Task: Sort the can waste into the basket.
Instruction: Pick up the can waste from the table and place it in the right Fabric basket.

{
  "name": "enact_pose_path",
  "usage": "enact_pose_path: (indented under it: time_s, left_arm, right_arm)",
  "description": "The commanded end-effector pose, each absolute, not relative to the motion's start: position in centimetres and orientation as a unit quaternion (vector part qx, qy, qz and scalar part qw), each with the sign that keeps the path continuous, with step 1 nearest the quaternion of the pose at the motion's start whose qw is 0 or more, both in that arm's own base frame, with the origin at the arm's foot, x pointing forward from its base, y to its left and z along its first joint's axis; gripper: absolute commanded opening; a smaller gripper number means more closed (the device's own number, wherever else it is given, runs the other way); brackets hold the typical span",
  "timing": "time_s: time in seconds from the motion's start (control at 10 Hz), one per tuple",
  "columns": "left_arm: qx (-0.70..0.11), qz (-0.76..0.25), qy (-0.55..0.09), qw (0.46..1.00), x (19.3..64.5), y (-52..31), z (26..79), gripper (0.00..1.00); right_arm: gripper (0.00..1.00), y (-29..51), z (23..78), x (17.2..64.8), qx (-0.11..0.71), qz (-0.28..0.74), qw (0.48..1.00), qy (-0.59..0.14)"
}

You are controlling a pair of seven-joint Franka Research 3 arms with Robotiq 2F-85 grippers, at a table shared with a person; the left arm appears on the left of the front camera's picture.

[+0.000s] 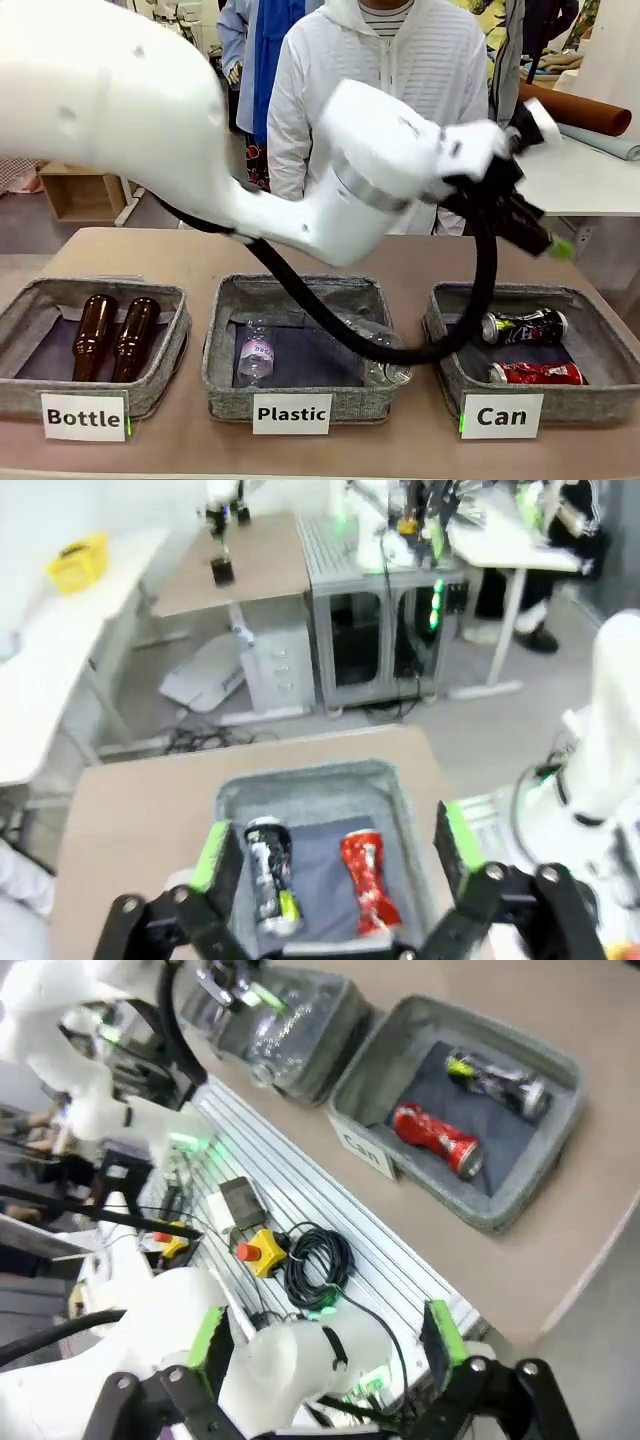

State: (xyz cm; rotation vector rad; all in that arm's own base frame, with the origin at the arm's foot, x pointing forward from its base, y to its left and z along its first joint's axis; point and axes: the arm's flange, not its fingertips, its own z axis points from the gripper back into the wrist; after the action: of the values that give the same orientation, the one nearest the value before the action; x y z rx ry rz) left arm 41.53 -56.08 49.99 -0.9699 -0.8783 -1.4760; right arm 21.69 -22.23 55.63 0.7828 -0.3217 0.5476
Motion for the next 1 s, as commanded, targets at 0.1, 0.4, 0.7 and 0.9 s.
enact_pose_path:
  time_s: [0.1, 0.4, 0.7, 0.9]
  left_arm:
    - [-0.495, -0.580, -0.358, 0.539, 38.8, -38.6, 50.8, 1.00]
    - [-0.488, -0.499, -0.396, 0.597, 38.5, -25.3, 50.1, 1.00]
    - [-0.538, -0.395, -0.320, 0.672, 41.7, -11.8, 50.5, 1.00]
    - [-0.600, -0.289, -0.270, 0.696, 44.9, -4.1, 47.5, 1.00]
  right_arm:
    - [1.00, -17.2, 56.1, 28.0, 0.417, 0.285, 0.850, -0.151]
    - [1.00, -10.1, 55.4, 34.8, 0.473, 0.312, 0.806, -0.171]
    - [1.00, -2.6, 52.0, 37.5, 0.548, 0.314, 0.760, -0.155]
    - [1.00, 1.8, 48.3, 39.1, 0.581, 0.267, 0.747, -0.183]
